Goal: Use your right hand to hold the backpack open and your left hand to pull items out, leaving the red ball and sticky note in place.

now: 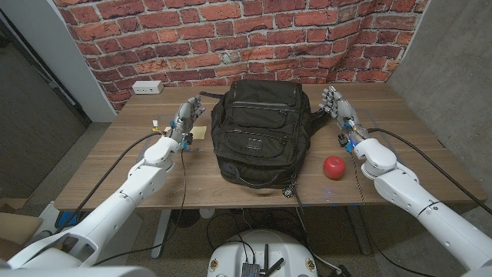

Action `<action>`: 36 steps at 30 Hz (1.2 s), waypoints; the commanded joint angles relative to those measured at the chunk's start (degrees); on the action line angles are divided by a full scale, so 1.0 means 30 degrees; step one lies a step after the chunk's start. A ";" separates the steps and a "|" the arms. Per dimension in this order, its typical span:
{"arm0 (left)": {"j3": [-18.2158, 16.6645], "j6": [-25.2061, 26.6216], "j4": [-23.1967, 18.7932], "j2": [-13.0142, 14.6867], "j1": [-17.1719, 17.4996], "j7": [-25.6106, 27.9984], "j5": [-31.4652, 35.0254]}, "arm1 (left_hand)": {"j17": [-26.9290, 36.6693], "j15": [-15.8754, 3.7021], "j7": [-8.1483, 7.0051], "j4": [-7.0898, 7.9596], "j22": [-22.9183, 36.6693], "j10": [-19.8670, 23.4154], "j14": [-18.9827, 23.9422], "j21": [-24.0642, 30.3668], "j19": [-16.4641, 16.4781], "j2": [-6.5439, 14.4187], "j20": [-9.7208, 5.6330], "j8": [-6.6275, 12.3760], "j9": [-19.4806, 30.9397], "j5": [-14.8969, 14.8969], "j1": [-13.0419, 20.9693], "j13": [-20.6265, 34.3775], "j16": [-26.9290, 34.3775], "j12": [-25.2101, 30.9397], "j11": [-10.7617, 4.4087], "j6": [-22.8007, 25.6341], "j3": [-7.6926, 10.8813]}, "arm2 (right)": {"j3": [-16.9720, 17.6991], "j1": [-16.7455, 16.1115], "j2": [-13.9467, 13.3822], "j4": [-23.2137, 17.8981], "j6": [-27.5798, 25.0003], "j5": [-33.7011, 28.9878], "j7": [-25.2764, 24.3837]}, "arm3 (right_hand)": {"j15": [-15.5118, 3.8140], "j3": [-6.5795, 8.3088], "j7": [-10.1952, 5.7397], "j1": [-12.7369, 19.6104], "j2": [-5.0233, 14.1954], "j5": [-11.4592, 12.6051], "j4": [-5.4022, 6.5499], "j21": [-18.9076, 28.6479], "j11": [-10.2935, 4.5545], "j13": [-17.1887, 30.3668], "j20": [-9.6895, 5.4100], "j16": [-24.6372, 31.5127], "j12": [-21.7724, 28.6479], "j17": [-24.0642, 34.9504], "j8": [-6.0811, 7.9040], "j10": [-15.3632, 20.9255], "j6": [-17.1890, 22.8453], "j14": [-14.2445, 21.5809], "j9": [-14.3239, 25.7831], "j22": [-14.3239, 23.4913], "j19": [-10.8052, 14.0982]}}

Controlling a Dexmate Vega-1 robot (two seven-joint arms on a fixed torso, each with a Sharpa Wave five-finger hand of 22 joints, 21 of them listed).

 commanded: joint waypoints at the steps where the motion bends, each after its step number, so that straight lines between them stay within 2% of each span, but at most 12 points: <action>1: 0.0075 0.0202 -0.0120 -0.0042 -0.0111 0.0345 0.0213 | 0.0040 0.0034 -0.0068 -0.0055 0.0091 0.0166 0.0272 0.0139 0.0256 0.0749 -0.0745 0.0081 0.0081 0.0093 0.0136 0.0045 0.0147 0.0066 0.0038 0.0159 0.0060 | 0.0657 -0.1517 -0.0943 -0.2068 -0.0317 -0.1343 -0.1270 | -0.0479 0.0086 0.0014 0.0268 -0.0004 0.0136 -0.0161 -0.0041 0.0038 0.0032 -0.0258 0.0102 0.0104 -0.0048 0.0104 0.0191 0.0159 0.0107 0.0048 0.0080 0.0178; 5: 0.0115 0.0291 -0.0053 -0.0038 -0.0245 0.0304 0.0247 | 0.0041 0.0024 -0.0067 -0.0067 0.0092 0.0188 0.0303 0.0141 0.0271 0.0751 -0.0741 0.0078 0.0083 0.0092 0.0125 0.0046 0.0153 0.0070 0.0037 0.0154 0.0075 | 0.0973 -0.2113 -0.1287 -0.2858 -0.0740 -0.1773 -0.1789 | -0.0506 0.0104 -0.0015 0.0313 -0.0040 0.0123 -0.0231 -0.0132 0.0005 0.0029 -0.0280 0.0085 0.0087 -0.0115 0.0089 0.0185 0.0154 0.0088 0.0048 0.0080 0.0109; 15: 0.0213 0.0864 0.0158 0.0001 -0.0701 0.0208 0.0202 | 0.0044 0.0024 -0.0082 -0.0100 0.0093 0.0235 0.0373 0.0157 0.0343 0.0752 -0.0734 0.0071 0.0087 0.0089 0.0098 0.0048 0.0161 0.0077 0.0040 0.0145 0.0115 | 0.1339 -0.3178 -0.1465 -0.3632 -0.0303 -0.3395 -0.2661 | -0.0683 0.0182 -0.0036 0.0559 -0.0101 0.0087 -0.0539 -0.0348 -0.0078 0.0023 -0.0386 -0.0001 0.0013 -0.0329 0.0027 0.0077 0.0078 -0.0115 0.0047 0.0083 0.0045; 27: 0.0482 0.1762 0.0132 0.0369 -0.1272 0.0205 0.0549 | 0.0044 0.0034 -0.0116 -0.0148 0.0095 0.0394 0.0582 0.0205 0.0526 0.0760 -0.0681 0.0092 0.0092 0.0087 0.0058 0.0050 0.0204 0.0118 -0.0006 0.0195 0.0180 | 0.1757 -0.4388 -0.1873 -0.4717 -0.0099 -0.6523 -0.3776 | -0.0764 0.0241 -0.0023 0.0828 -0.0120 0.0023 -0.0893 -0.0472 -0.0180 0.0019 -0.0409 0.0099 0.0065 -0.0543 0.0100 0.0282 0.0340 0.0082 0.0054 0.0082 0.0285; 31: 0.0446 0.1768 0.0083 0.0300 -0.1294 0.0283 0.0507 | 0.0032 -0.0017 -0.0116 -0.0205 0.0093 0.0480 0.0669 0.0216 0.0593 0.0774 -0.0717 0.0143 0.0093 0.0089 0.0089 0.0051 0.0210 0.0137 -0.0062 0.0345 0.0227 | 0.1923 -0.4796 -0.1887 -0.4991 -0.0061 -0.6971 -0.3861 | -0.0720 0.0321 -0.0280 0.1025 -0.0060 -0.0007 -0.1103 -0.0561 -0.0153 0.0020 -0.0410 0.0153 0.0106 -0.0661 0.0148 0.0447 0.0534 0.0218 0.0056 0.0082 0.0358; 36: 0.0376 0.2113 -0.0170 0.0305 -0.1200 0.0588 0.0405 | 0.0023 -0.0091 -0.0129 -0.0264 0.0093 0.0550 0.0728 0.0230 0.0669 0.0775 -0.0752 0.0150 0.0094 0.0089 0.0115 0.0051 0.0202 0.0148 -0.0109 0.0402 0.0269 | 0.2202 -0.5430 -0.2028 -0.5482 -0.0188 -0.7794 -0.4082 | -0.0737 0.0377 -0.0342 0.1173 -0.0035 -0.0036 -0.1265 -0.0609 -0.0195 0.0019 -0.0414 0.0177 0.0114 -0.0744 0.0149 0.0516 0.0599 0.0287 0.0056 0.0081 0.0447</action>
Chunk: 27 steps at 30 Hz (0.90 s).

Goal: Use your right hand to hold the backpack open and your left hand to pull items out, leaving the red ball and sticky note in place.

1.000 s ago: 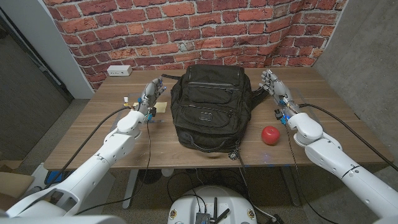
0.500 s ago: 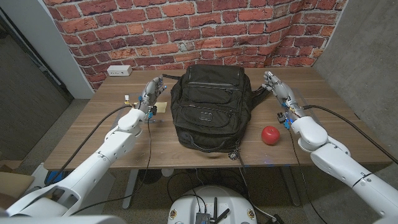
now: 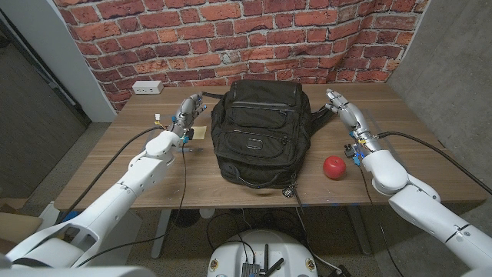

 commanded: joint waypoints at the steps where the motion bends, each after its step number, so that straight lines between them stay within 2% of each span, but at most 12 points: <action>1: -0.0016 0.0521 -0.0274 0.0053 -0.0076 0.0363 -0.0002 | 0.0027 0.0010 0.0000 -0.0090 0.0095 0.0213 0.0212 0.0076 0.0221 0.0774 -0.0794 0.0070 0.0096 0.0089 0.0116 0.0053 0.0116 0.0147 0.0046 0.0128 0.0090 | 0.0577 -0.1392 -0.0252 -0.1101 -0.0071 -0.2148 -0.0728 | -0.0774 0.0027 -0.0066 0.0287 -0.0049 -0.0045 -0.0225 -0.0023 -0.0027 0.0017 -0.0448 0.0103 0.0108 -0.0052 0.0061 0.0137 0.0094 0.0255 0.0058 0.0082 0.0231; 4: -0.0083 0.0555 -0.0340 0.0020 0.0037 0.0491 -0.0093 | 0.0026 -0.0008 -0.0003 -0.0111 0.0095 0.0240 0.0231 0.0080 0.0250 0.0772 -0.0800 0.0068 0.0097 0.0088 0.0120 0.0054 0.0111 0.0149 0.0023 0.0137 0.0105 | 0.0808 -0.1814 -0.0448 -0.1535 -0.0346 -0.2822 -0.0864 | -0.0763 0.0008 -0.0076 0.0312 -0.0106 -0.0071 -0.0291 -0.0051 -0.0011 0.0017 -0.0428 0.0112 0.0096 -0.0084 0.0028 0.0130 0.0036 0.0274 0.0059 0.0083 0.0257; 7: -0.0160 0.0511 -0.0518 0.0063 0.0199 0.0699 -0.0058 | 0.0026 -0.0006 0.0007 -0.0128 0.0095 0.0275 0.0264 0.0084 0.0280 0.0768 -0.0798 0.0066 0.0097 0.0086 0.0121 0.0054 0.0113 0.0155 0.0034 0.0147 0.0118 | 0.0946 -0.2143 -0.0254 -0.1623 -0.0023 -0.3325 -0.1191 | -0.0766 0.0000 -0.0062 0.0347 -0.0152 -0.0091 -0.0359 -0.0068 -0.0005 0.0018 -0.0409 0.0113 0.0087 -0.0117 0.0022 0.0124 0.0041 0.0281 0.0059 0.0083 0.0305; 15: -0.0456 0.0282 -0.1017 0.0311 0.0729 0.0972 -0.0076 | 0.0029 -0.0017 -0.0009 -0.0166 0.0097 0.0305 0.0312 0.0082 0.0324 0.0751 -0.0806 0.0056 0.0100 0.0079 0.0108 0.0055 0.0104 0.0145 0.0017 0.0160 0.0146 | 0.1437 -0.3117 -0.0495 -0.2604 -0.0588 -0.5497 -0.1640 | -0.0924 0.0058 -0.0179 0.0733 -0.0285 -0.0195 -0.0884 -0.0175 -0.0036 0.0024 -0.0406 0.0266 0.0181 -0.0354 0.0090 0.0533 0.0376 0.0724 0.0063 0.0084 0.0687; 18: -0.0521 0.0311 -0.1141 0.0415 0.0882 0.1066 -0.0061 | 0.0031 -0.0014 -0.0005 -0.0179 0.0097 0.0335 0.0318 0.0074 0.0326 0.0745 -0.0823 0.0053 0.0101 0.0077 0.0100 0.0056 0.0095 0.0148 0.0001 0.0167 0.0157 | 0.1491 -0.3339 -0.0493 -0.2850 -0.0667 -0.5997 -0.1613 | -0.0781 0.0063 -0.0171 0.0850 -0.0340 -0.0236 -0.1063 -0.0215 -0.0032 0.0028 -0.0416 0.0337 0.0189 -0.0427 0.0081 0.0627 0.0422 0.0927 0.0068 0.0085 0.0817; 22: -0.0594 -0.0194 -0.0809 0.0246 0.0896 0.0948 -0.0092 | 0.0032 -0.0001 -0.0014 -0.0193 0.0098 0.0338 0.0333 0.0062 0.0317 0.0742 -0.0817 0.0048 0.0102 0.0075 0.0092 0.0056 0.0091 0.0139 0.0006 0.0169 0.0171 | 0.1680 -0.3796 -0.0646 -0.3316 -0.0973 -0.6828 -0.1563 | -0.0615 0.0036 0.0046 0.0913 -0.0370 -0.0291 -0.1222 -0.0261 0.0137 0.0039 -0.0350 0.0464 0.0230 -0.0473 0.0003 0.0830 0.0281 0.1221 0.0077 0.0088 0.0999; 27: -0.0524 -0.0399 -0.0355 0.0129 0.0693 0.0763 -0.0035 | 0.0034 0.0001 -0.0016 -0.0209 0.0099 0.0371 0.0340 0.0049 0.0310 0.0744 -0.0812 0.0046 0.0103 0.0073 0.0083 0.0057 0.0081 0.0140 0.0003 0.0181 0.0191 | 0.1894 -0.4529 -0.0677 -0.4375 -0.2012 -0.8323 -0.1756 | -0.0610 0.0038 0.0055 0.1003 -0.0390 -0.0319 -0.1368 -0.0291 0.0125 0.0051 -0.0315 0.0555 0.0240 -0.0492 -0.0038 0.0932 0.0168 0.1426 0.0086 0.0091 0.1142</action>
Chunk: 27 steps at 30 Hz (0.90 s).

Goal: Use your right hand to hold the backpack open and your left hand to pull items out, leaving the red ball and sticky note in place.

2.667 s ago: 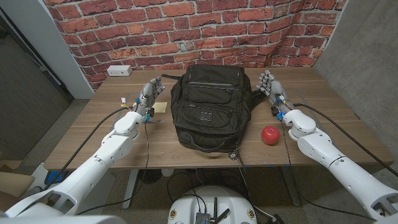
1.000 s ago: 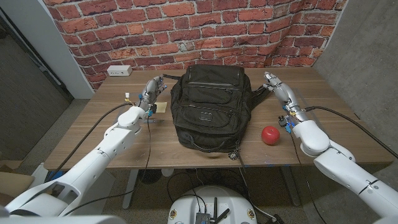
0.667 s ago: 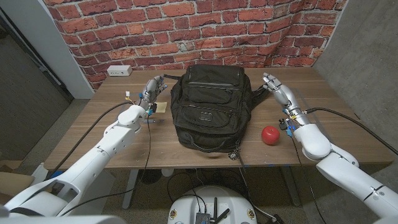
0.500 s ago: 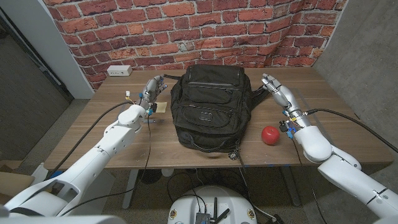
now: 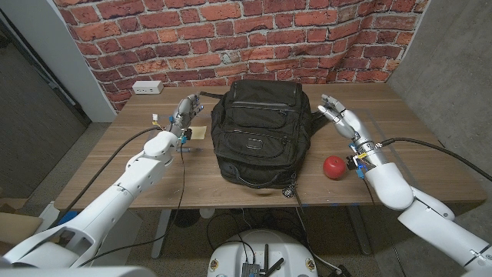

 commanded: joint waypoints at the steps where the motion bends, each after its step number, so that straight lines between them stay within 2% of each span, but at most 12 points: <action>1: -0.0142 -0.0595 0.0531 -0.0151 0.0086 -0.0092 0.0012 | 0.0035 0.0022 -0.0011 -0.0076 0.0099 0.0182 0.0110 0.0050 0.0180 0.0745 -0.0792 0.0045 0.0103 0.0073 0.0083 0.0057 0.0091 0.0139 0.0017 0.0180 0.0058 | 0.0570 -0.1588 -0.0204 -0.1837 -0.1541 -0.3613 -0.0379 | -0.0592 0.0041 0.0078 0.0264 -0.0073 -0.0022 -0.0223 -0.0057 0.0038 0.0053 -0.0269 0.0124 0.0102 0.0029 -0.0037 0.0261 -0.0076 0.0315 0.0089 0.0091 0.0234; 17: 0.0160 -0.1208 0.1611 -0.0729 -0.0262 -0.0475 0.0059 | 0.0042 0.0017 -0.0003 -0.0104 0.0101 0.0253 0.0268 0.0031 0.0196 0.0760 -0.0778 0.0053 0.0107 0.0071 0.0038 0.0058 0.0111 0.0129 0.0055 0.0257 0.0117 | 0.1655 -0.3737 -0.0334 -0.3077 -0.1901 -0.6729 -0.0636 | -0.0750 0.0217 0.0061 0.1195 -0.0417 -0.0088 -0.1253 -0.0204 -0.0077 0.0123 -0.0361 0.0231 0.0121 -0.0119 0.0249 0.0639 0.0470 0.0673 0.0135 0.0094 0.0728; 24: 0.0191 -0.1195 0.1436 -0.0658 -0.0249 -0.0464 0.0139 | 0.0045 0.0009 0.0009 -0.0113 0.0102 0.0271 0.0278 0.0033 0.0232 0.0774 -0.0767 0.0048 0.0108 0.0070 0.0018 0.0058 0.0096 0.0120 0.0046 0.0272 0.0150 | 0.1959 -0.4446 -0.0381 -0.3616 -0.2460 -0.8474 -0.0537 | -0.0837 0.0408 -0.0009 0.2051 -0.0525 -0.0143 -0.1929 -0.0284 -0.0081 0.0201 -0.0321 0.0434 0.0246 -0.0187 0.0480 0.1257 0.1059 0.1208 0.0165 0.0101 0.1201; 27: 0.0199 -0.1162 0.1367 -0.0586 -0.0239 -0.0566 0.0125 | 0.0045 -0.0001 0.0009 -0.0117 0.0102 0.0306 0.0277 0.0033 0.0241 0.0777 -0.0769 0.0046 0.0108 0.0070 0.0013 0.0059 0.0091 0.0129 0.0044 0.0276 0.0159 | 0.1937 -0.4594 -0.0369 -0.3769 -0.2529 -0.8865 -0.0372 | -0.0928 0.0450 -0.0039 0.2224 -0.0537 -0.0154 -0.2025 -0.0292 -0.0117 0.0213 -0.0319 0.0481 0.0257 -0.0198 0.0494 0.1348 0.1099 0.1333 0.0168 0.0102 0.1292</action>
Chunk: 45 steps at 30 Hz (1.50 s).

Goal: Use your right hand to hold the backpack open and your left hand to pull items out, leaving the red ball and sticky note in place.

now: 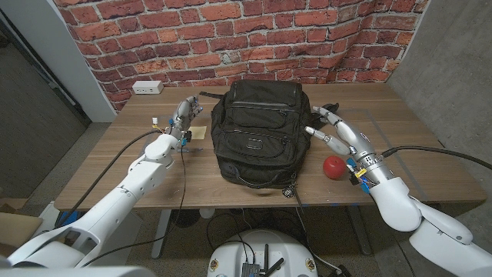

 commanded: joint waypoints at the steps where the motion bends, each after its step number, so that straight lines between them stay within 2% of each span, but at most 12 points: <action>1: 0.0090 -0.0115 0.0012 0.0004 -0.0043 -0.0209 0.0039 | 0.0046 -0.0072 -0.0090 -0.0018 0.0103 0.0215 0.0144 0.0032 0.0175 0.0778 -0.0701 0.0045 0.0110 0.0070 0.0012 0.0060 0.0092 0.0126 -0.0051 0.0173 0.0062 | 0.0430 -0.1128 -0.0128 -0.0872 -0.0567 -0.2412 0.0337 | -0.0912 0.0118 -0.0104 0.0543 0.0020 -0.0016 -0.0267 -0.0031 -0.0057 0.0083 -0.0289 0.0175 0.0122 -0.0029 0.0147 0.0412 0.0302 0.0421 0.0072 0.0102 0.0272; 6: 0.0060 -0.0029 -0.0160 0.0116 0.0081 -0.0270 -0.0031 | 0.0046 -0.0070 -0.0081 -0.0026 0.0103 0.0232 0.0150 0.0028 0.0183 0.0782 -0.0700 0.0041 0.0110 0.0070 0.0002 0.0061 0.0086 0.0124 -0.0038 0.0176 0.0080 | 0.0477 -0.1408 -0.0269 -0.1168 -0.0761 -0.3283 0.0616 | -0.0895 0.0207 -0.0117 0.0866 0.0009 -0.0018 -0.0401 -0.0058 -0.0086 0.0096 -0.0321 0.0194 0.0117 -0.0054 0.0192 0.0504 0.0415 0.0499 0.0076 0.0102 0.0369; 13: 0.0093 0.0308 -0.0650 0.0510 0.0272 -0.0203 0.0153 | 0.0047 -0.0071 -0.0078 -0.0034 0.0104 0.0226 0.0163 0.0025 0.0193 0.0787 -0.0691 0.0040 0.0111 0.0070 -0.0011 0.0062 0.0082 0.0111 -0.0057 0.0190 0.0101 | 0.0562 -0.1860 -0.0575 -0.1552 -0.1092 -0.4755 0.0978 | -0.1102 0.0326 -0.0299 0.1452 -0.0087 -0.0009 -0.0534 -0.0129 -0.0466 0.0107 -0.0316 0.0090 -0.0009 -0.0106 0.0217 0.0413 0.0500 0.0292 0.0082 0.0113 0.0507; 20: 0.0052 0.0034 -0.0480 0.0491 0.0218 -0.0376 0.0161 | 0.0047 -0.0072 -0.0075 -0.0042 0.0104 0.0248 0.0242 0.0025 0.0219 0.0803 -0.0701 0.0046 0.0112 0.0071 -0.0023 0.0062 0.0100 0.0108 -0.0062 0.0225 0.0133 | 0.0266 -0.1893 -0.0680 -0.1834 -0.1607 -0.5884 0.1368 | -0.1297 0.0467 -0.0433 0.2043 -0.0158 0.0039 -0.0624 -0.0324 -0.0690 0.0096 -0.0238 0.0044 -0.0098 -0.0182 0.0237 0.0372 0.0561 0.0271 0.0082 0.0117 0.0191; 37: 0.0082 -0.0066 0.0290 0.0439 -0.0122 -0.0968 -0.0042 | 0.0055 -0.0072 -0.0069 -0.0046 0.0105 0.0369 0.0367 0.0034 0.0308 0.0828 -0.0697 0.0045 0.0113 0.0069 -0.0077 0.0063 0.0109 0.0118 -0.0083 0.0290 0.0211 | 0.0014 -0.2113 -0.1279 -0.2901 -0.2951 -0.7426 0.3202 | -0.1423 0.0795 -0.0705 0.4152 -0.0806 0.0085 -0.0676 -0.0545 -0.1071 -0.0011 -0.0034 -0.0383 -0.0480 -0.0621 -0.0168 -0.0401 -0.0666 -0.0324 0.0057 0.0112 -0.0394; 45: 0.0076 0.0226 0.0283 0.0626 -0.0178 -0.1073 -0.0098 | 0.0057 -0.0087 -0.0047 -0.0039 0.0106 0.0410 0.0395 0.0039 0.0351 0.0847 -0.0704 0.0044 0.0114 0.0071 -0.0097 0.0064 0.0104 0.0119 -0.0049 0.0310 0.0244 | -0.0370 -0.2065 -0.1793 -0.3381 -0.3843 -0.8769 0.4221 | -0.1493 0.0966 -0.0777 0.4957 -0.0919 0.0154 -0.0695 -0.0585 -0.1271 -0.0073 0.0092 -0.0490 -0.0539 -0.0821 -0.0186 -0.0665 -0.0886 -0.0426 0.0049 0.0107 -0.0616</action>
